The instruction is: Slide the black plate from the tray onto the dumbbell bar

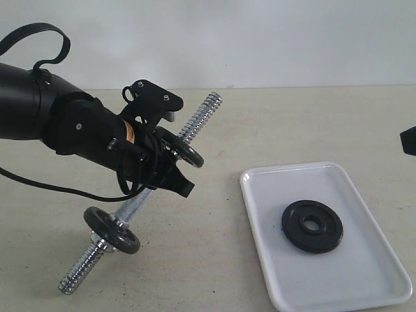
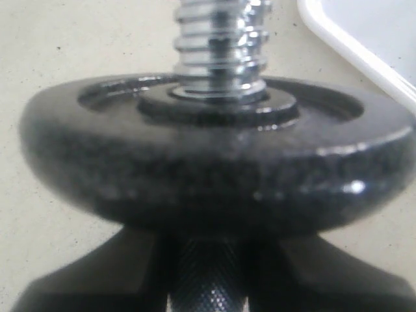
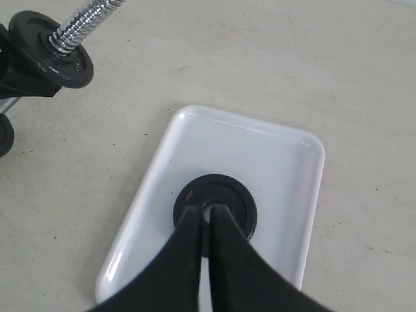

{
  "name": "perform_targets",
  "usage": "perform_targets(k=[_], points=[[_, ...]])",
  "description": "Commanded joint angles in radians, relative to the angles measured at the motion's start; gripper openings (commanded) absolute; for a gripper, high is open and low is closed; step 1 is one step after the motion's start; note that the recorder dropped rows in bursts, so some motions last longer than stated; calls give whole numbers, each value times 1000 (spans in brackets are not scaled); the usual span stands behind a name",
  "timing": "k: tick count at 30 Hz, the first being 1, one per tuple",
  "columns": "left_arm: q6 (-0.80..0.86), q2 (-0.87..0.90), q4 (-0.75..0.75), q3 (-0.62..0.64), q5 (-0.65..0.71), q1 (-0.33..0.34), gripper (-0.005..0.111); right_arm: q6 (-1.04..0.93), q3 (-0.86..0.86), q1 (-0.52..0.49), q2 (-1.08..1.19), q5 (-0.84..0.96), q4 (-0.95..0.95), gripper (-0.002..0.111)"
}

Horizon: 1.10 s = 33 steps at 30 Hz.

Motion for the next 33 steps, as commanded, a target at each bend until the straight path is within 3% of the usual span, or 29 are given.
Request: perform_targets(k=[1, 5, 8, 9, 10, 14, 17, 18, 21, 27, 33], points=[[8, -53, 3, -26, -106, 0, 4, -4, 2, -1, 77, 27, -15, 2], [8, -53, 3, -26, -103, 0, 4, -4, 2, -1, 192, 41, -10, 22], [8, -53, 3, -26, -103, 0, 4, 7, -3, -1, 279, 41, 16, 52], [8, -53, 3, -26, -101, 0, 4, 8, -3, -1, 334, 17, 51, 68], [8, -53, 3, -26, -101, 0, 4, 11, -3, -1, 356, 12, 62, 70], [8, -53, 3, -26, -103, -2, 4, 7, -3, 30, 474, -10, 121, 70], [8, -53, 3, -26, -103, -2, 4, -36, -3, 196, 525, -136, 120, 67], [8, -53, 3, -26, -101, -2, 4, -61, -3, 265, 530, -199, 120, 62], [8, -53, 3, -26, -76, -2, 4, -80, -3, 370, 530, -314, 129, 56], [19, -53, 3, -26, -65, -2, 4, -80, -3, 384, 530, -356, 117, 64], [19, -53, 3, -26, -65, -2, 4, 73, -3, 384, 534, -387, -94, 64]])
